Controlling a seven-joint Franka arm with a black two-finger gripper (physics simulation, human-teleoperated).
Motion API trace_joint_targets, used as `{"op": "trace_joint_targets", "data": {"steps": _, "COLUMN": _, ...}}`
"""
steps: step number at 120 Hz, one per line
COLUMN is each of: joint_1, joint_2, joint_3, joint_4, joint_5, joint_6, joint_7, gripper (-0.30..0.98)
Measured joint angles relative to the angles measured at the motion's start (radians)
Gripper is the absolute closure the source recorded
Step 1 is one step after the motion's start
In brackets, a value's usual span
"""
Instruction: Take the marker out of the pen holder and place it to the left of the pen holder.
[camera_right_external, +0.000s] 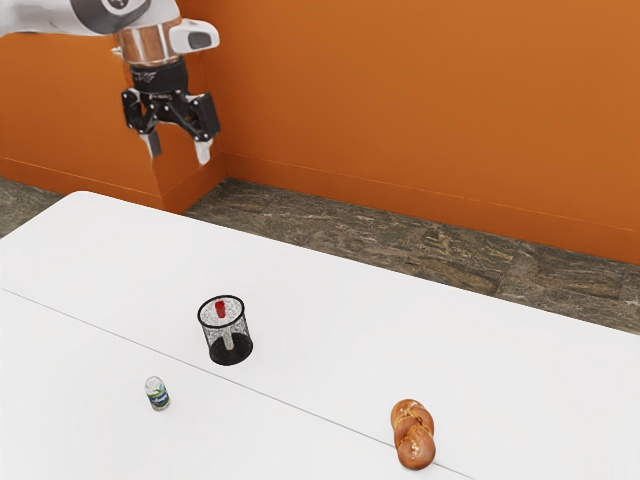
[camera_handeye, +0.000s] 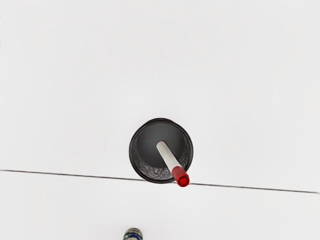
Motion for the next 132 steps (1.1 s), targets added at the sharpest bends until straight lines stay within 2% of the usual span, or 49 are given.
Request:
{"op": "trace_joint_targets", "data": {"steps": 16, "joint_1": 0.0, "joint_2": -0.002, "joint_3": -0.007, "joint_4": 0.008, "joint_5": 0.005, "joint_6": 0.02, "joint_7": -0.006, "gripper": 0.0}}
{"op": "trace_joint_targets", "data": {"steps": 29, "joint_1": 0.001, "joint_2": -0.044, "joint_3": -0.039, "joint_4": -0.026, "joint_5": 0.039, "joint_6": 0.035, "joint_7": -0.009, "gripper": 0.0}}
{"op": "trace_joint_targets", "data": {"steps": 43, "joint_1": -0.025, "joint_2": -0.152, "joint_3": -0.047, "joint_4": -0.26, "joint_5": 0.054, "joint_6": 0.113, "joint_7": -0.012, "gripper": 0.0}}
{"op": "trace_joint_targets", "data": {"steps": 54, "joint_1": -0.022, "joint_2": -0.186, "joint_3": -0.045, "joint_4": -0.415, "joint_5": 0.06, "joint_6": 0.207, "joint_7": -0.015, "gripper": 0.0}}
{"op": "trace_joint_targets", "data": {"steps": 83, "joint_1": 0.012, "joint_2": -0.037, "joint_3": -0.047, "joint_4": -0.478, "joint_5": 0.068, "joint_6": 0.411, "joint_7": -0.02, "gripper": 0.0}}
{"op": "trace_joint_targets", "data": {"steps": 103, "joint_1": -0.003, "joint_2": 0.021, "joint_3": -0.05, "joint_4": -0.537, "joint_5": 0.068, "joint_6": 0.531, "joint_7": -0.023, "gripper": 0.0}}
{"op": "trace_joint_targets", "data": {"steps": 120, "joint_1": -0.006, "joint_2": -0.038, "joint_3": -0.067, "joint_4": -0.694, "joint_5": 0.065, "joint_6": 0.662, "joint_7": -0.027, "gripper": 0.0}}
{"op": "trace_joint_targets", "data": {"steps": 132, "joint_1": -0.014, "joint_2": -0.028, "joint_3": -0.07, "joint_4": -0.752, "joint_5": 0.062, "joint_6": 0.758, "joint_7": -0.025, "gripper": 0.0}}
